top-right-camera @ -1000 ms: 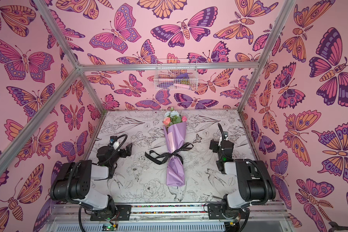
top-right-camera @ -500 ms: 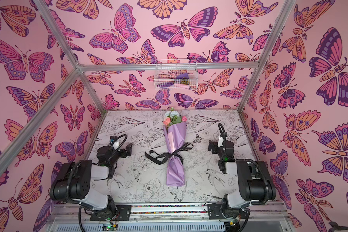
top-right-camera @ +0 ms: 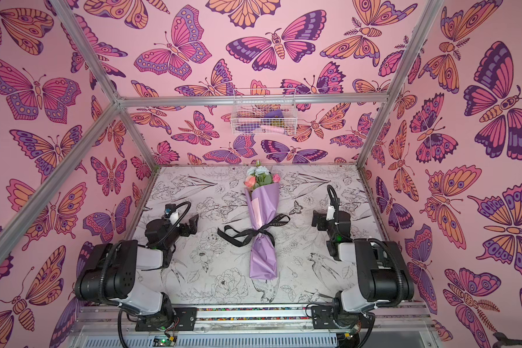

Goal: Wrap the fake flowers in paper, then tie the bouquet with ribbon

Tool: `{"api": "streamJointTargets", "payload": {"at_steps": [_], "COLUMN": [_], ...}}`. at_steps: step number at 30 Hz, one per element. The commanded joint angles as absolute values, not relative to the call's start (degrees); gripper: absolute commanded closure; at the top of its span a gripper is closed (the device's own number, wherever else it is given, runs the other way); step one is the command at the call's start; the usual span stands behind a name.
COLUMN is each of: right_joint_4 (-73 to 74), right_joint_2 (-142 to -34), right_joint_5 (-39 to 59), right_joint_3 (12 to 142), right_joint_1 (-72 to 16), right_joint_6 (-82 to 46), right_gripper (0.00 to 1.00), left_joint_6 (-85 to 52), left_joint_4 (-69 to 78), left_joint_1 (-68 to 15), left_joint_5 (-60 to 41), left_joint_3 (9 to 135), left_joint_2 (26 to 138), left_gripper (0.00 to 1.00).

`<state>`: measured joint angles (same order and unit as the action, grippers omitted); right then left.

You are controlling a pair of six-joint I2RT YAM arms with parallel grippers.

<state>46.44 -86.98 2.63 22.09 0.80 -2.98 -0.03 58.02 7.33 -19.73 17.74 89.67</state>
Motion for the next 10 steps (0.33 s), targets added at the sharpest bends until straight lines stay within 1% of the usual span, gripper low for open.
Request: {"api": "streamJointTargets", "payload": {"at_steps": [1, 10], "right_joint_4": [46.85, 46.83], "right_joint_2": [-86.18, -86.22], "right_joint_5": [3.67, 3.69], "right_joint_3": [22.76, 22.76], "right_joint_1": [1.12, 1.08], "right_joint_6": [-1.87, -1.91], "right_gripper": [0.01, 0.01], "left_joint_6": [0.71, 0.65], "left_joint_4": [59.58, 57.08], "left_joint_1": [7.29, 7.02], "left_joint_5": [-20.48, -19.16], "left_joint_3": [16.94, 18.17], "left_joint_2": [89.35, 89.15], "left_gripper": [0.01, 0.01]}}
